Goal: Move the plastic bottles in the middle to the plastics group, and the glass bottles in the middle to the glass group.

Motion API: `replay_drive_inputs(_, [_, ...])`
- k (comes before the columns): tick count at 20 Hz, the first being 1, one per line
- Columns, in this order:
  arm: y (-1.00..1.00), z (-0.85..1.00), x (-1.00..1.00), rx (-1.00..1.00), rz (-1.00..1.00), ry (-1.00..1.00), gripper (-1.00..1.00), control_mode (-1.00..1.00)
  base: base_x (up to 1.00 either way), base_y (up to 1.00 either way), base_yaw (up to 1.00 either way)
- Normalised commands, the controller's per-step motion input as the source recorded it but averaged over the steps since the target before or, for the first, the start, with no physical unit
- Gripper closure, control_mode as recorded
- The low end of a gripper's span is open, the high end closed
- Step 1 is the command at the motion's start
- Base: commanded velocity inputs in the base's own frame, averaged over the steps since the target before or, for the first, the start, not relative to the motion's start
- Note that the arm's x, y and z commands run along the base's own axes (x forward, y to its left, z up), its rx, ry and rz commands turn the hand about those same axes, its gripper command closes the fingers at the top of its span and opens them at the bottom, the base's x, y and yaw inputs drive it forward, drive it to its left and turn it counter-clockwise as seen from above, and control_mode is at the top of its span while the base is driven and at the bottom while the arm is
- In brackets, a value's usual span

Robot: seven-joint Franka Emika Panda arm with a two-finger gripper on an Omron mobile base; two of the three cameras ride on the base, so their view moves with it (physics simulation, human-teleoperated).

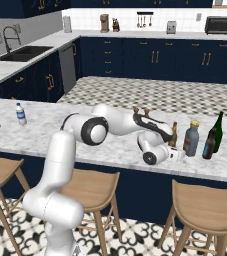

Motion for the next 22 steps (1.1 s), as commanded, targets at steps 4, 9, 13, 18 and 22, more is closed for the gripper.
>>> replay_drive_inputs(4, [0.00,-0.47,0.00,0.00,0.00,0.00,1.00,-1.00,0.00,0.00,0.00])
replay_drive_inputs(9, [0.00,-0.31,0.00,0.00,0.00,0.00,1.00,-1.00,0.00,0.00,0.00])
replay_drive_inputs(13, [0.00,0.00,0.00,0.00,0.00,0.00,1.00,-1.00,0.00,0.00,0.00])
replay_drive_inputs(18, [0.00,0.00,0.00,0.00,0.00,0.00,-1.00,-1.00,0.00,0.00,0.00])
replay_drive_inputs(22, [0.00,0.00,0.00,0.00,0.00,0.00,-1.00,-1.00,0.00,0.00,0.00])
